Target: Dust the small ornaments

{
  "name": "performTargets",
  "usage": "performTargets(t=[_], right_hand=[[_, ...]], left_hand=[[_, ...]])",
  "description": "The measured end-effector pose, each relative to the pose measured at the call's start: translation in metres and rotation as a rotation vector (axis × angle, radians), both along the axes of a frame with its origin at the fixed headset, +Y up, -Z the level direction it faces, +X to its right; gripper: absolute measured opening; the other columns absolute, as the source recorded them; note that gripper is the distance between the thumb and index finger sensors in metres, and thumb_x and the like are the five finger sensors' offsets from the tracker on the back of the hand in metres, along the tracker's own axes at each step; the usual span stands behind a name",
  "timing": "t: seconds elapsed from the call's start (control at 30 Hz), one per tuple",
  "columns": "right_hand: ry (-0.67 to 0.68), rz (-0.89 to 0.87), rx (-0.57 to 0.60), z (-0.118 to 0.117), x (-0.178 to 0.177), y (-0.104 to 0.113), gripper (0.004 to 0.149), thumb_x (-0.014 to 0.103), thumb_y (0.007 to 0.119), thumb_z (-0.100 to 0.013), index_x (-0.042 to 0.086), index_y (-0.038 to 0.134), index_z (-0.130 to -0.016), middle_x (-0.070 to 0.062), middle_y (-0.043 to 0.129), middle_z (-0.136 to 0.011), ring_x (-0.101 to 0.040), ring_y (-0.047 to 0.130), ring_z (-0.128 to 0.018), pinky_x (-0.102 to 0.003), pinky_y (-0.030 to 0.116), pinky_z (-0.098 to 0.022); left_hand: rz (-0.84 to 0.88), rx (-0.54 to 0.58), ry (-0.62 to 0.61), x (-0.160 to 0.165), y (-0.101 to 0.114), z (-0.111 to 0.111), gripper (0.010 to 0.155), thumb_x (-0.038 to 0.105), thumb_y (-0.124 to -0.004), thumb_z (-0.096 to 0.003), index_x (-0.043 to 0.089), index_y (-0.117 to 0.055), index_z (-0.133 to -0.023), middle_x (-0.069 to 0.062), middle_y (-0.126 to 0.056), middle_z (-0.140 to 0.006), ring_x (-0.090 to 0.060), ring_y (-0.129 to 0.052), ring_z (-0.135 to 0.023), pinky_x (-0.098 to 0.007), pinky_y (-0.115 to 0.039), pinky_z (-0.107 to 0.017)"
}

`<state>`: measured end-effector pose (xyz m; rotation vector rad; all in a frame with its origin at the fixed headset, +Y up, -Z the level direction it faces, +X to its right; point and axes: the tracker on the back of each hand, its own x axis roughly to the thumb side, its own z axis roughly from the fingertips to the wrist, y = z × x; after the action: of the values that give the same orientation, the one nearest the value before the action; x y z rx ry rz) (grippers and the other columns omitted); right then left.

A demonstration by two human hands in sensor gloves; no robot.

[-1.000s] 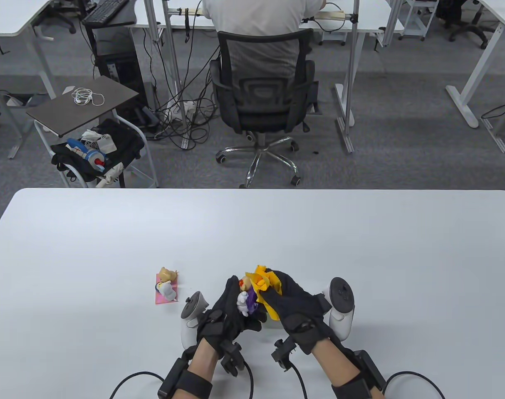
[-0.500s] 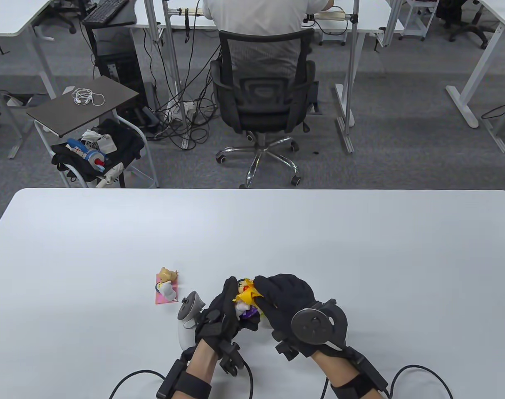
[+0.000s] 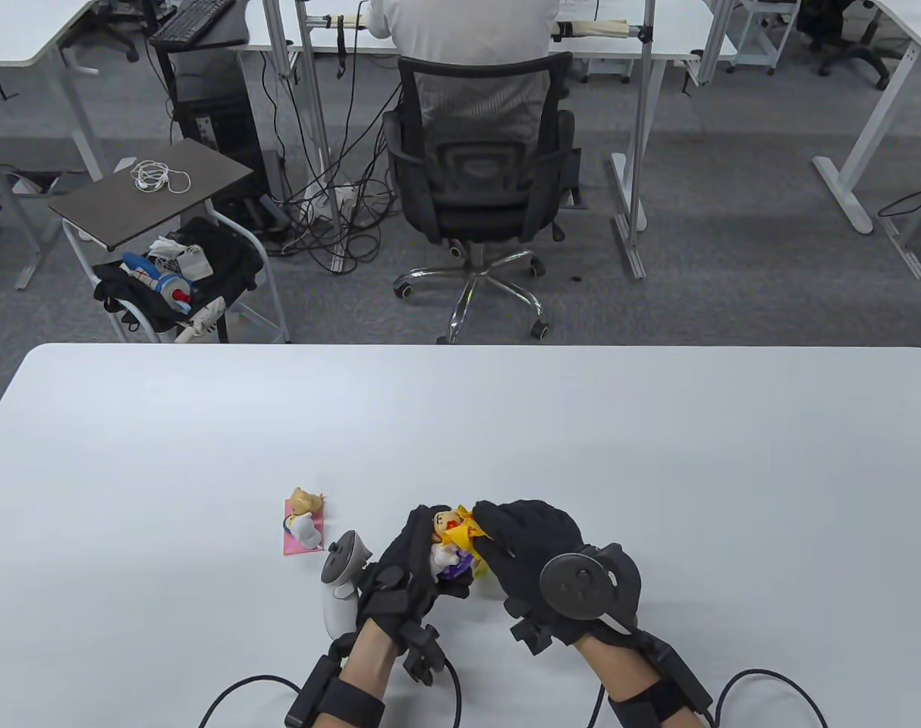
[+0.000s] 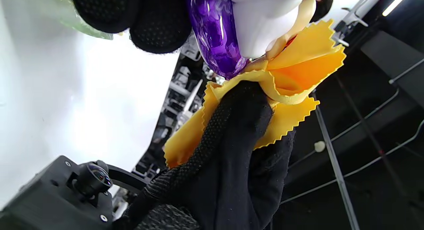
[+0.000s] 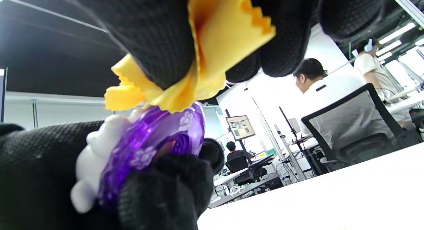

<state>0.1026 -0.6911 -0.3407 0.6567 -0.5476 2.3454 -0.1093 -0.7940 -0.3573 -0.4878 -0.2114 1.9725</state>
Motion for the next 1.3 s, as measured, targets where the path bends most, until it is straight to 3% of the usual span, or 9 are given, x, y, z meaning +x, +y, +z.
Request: performTargets(t=[0.13,0.23,0.33,0.53,0.7,0.87,1.07,1.17,1.3], right_hand=[[0.059,-0.044,-0.070,0.003,-0.008,-0.004,0.048,0.040,0.089,-0.046,0.023,0.086,-0.091,-0.009,0.088,-0.088,-0.036,0.089,-0.081,-0.058,0.075,-0.057],[0.013,-0.038,-0.084,-0.002,-0.007,-0.011,0.049,0.038,0.088,-0.047,0.022,0.082,-0.093,-0.010,0.088,-0.090,-0.035,0.091,-0.080,-0.057,0.076,-0.057],[-0.017,-0.132,-0.145,-0.011,0.007,-0.014,0.049,0.038,0.086,-0.048,0.021,0.082,-0.093,-0.010,0.089,-0.088,-0.035,0.094,-0.076,-0.056,0.077,-0.055],[-0.024,-0.157,-0.208,-0.016,0.016,-0.012,0.048,0.037,0.086,-0.048,0.019,0.083,-0.093,-0.012,0.091,-0.085,-0.037,0.094,-0.073,-0.057,0.077,-0.054],[0.017,-0.060,-0.029,-0.002,0.005,0.001,0.049,0.035,0.087,-0.048,0.022,0.081,-0.094,-0.013,0.082,-0.089,-0.036,0.085,-0.078,-0.060,0.070,-0.060],[0.029,0.112,0.075,0.009,-0.015,0.002,0.048,0.033,0.087,-0.048,0.023,0.081,-0.094,-0.011,0.080,-0.092,-0.035,0.081,-0.082,-0.061,0.066,-0.064],[-0.043,-0.054,-0.056,-0.012,0.020,0.002,0.047,0.034,0.085,-0.049,0.021,0.083,-0.094,-0.011,0.084,-0.087,-0.035,0.083,-0.076,-0.062,0.067,-0.062],[-0.081,-0.044,-0.075,-0.016,0.029,0.003,0.047,0.033,0.087,-0.048,0.020,0.083,-0.094,-0.012,0.083,-0.088,-0.036,0.083,-0.077,-0.062,0.066,-0.062],[0.013,0.010,-0.041,-0.006,0.015,0.009,0.048,0.034,0.088,-0.048,0.022,0.083,-0.094,-0.012,0.083,-0.089,-0.036,0.082,-0.079,-0.062,0.066,-0.063]], left_hand=[[-0.072,0.012,0.026,-0.002,0.001,0.001,0.066,0.063,-0.043,-0.0566,0.028,-0.020,-0.108,-0.009,-0.057,-0.095,-0.025,-0.078,-0.076,-0.045,-0.070,-0.060],[0.020,0.053,0.023,-0.001,0.006,0.000,0.062,0.052,-0.042,-0.0588,0.029,-0.012,-0.108,-0.010,-0.041,-0.108,-0.036,-0.062,-0.094,-0.050,-0.061,-0.072],[0.114,0.075,0.012,-0.002,0.010,0.000,0.058,0.044,-0.049,-0.0608,0.029,-0.019,-0.108,-0.011,-0.049,-0.110,-0.041,-0.054,-0.101,-0.052,-0.057,-0.074],[0.012,0.165,0.032,-0.005,0.020,-0.001,0.060,0.041,-0.059,-0.0611,0.026,-0.025,-0.108,-0.010,-0.059,-0.103,-0.038,-0.057,-0.097,-0.053,-0.055,-0.074],[-0.093,0.190,0.055,-0.008,0.021,-0.003,0.061,0.034,-0.057,-0.0603,0.025,-0.020,-0.107,-0.014,-0.049,-0.106,-0.042,-0.044,-0.100,-0.055,-0.046,-0.076],[-0.194,0.243,0.028,0.002,0.022,-0.001,0.060,0.032,-0.059,-0.0587,0.024,-0.025,-0.108,-0.014,-0.054,-0.105,-0.043,-0.050,-0.098,-0.056,-0.051,-0.074],[-0.142,0.278,-0.018,0.006,0.022,-0.004,0.060,0.030,-0.060,-0.0576,0.021,-0.029,-0.108,-0.018,-0.060,-0.102,-0.045,-0.058,-0.094,-0.056,-0.058,-0.071],[-0.234,0.321,0.012,0.003,0.029,-0.003,0.059,0.029,-0.061,-0.0580,0.027,-0.031,-0.109,-0.016,-0.056,-0.104,-0.043,-0.048,-0.097,-0.057,-0.048,-0.073],[-0.615,0.436,0.106,0.003,0.038,0.001,0.058,0.030,-0.061,-0.0567,0.030,-0.035,-0.108,-0.013,-0.055,-0.105,-0.041,-0.043,-0.098,-0.056,-0.045,-0.073]])
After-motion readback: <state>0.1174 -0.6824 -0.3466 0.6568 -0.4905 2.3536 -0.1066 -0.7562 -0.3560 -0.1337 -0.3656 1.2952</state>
